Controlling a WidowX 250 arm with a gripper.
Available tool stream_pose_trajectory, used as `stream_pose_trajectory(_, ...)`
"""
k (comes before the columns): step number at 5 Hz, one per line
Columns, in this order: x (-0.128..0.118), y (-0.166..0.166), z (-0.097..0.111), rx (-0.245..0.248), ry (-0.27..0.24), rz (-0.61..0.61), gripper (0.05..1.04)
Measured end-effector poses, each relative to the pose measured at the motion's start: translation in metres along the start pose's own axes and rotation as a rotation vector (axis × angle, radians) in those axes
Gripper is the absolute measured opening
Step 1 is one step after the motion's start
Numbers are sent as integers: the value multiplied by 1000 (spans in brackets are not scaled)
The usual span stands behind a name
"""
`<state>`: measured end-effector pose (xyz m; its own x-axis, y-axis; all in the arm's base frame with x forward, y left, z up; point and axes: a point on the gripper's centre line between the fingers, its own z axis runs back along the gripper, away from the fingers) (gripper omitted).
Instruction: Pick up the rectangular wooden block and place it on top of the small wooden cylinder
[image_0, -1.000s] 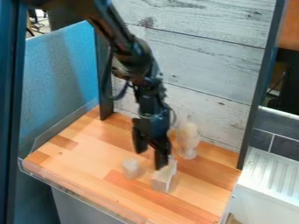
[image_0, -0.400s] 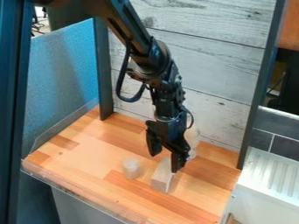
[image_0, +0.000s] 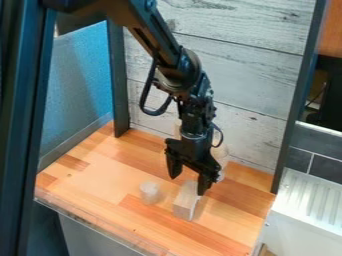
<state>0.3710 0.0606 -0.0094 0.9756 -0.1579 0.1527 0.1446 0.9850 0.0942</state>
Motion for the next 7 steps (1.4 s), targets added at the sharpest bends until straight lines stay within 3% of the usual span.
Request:
stream_pose_trajectory(2, -5, -7, -1, -22, 28, 47, 1000)
stream_pose_trajectory(5, -16, -2, -17, 39, 102, 68, 1000)
stream_pose_trajectory(6, -19, -5, -23, 31, 127, 74, 958)
stream_pose_trajectory(7, -21, -7, -21, -19, 136, 81, 655)
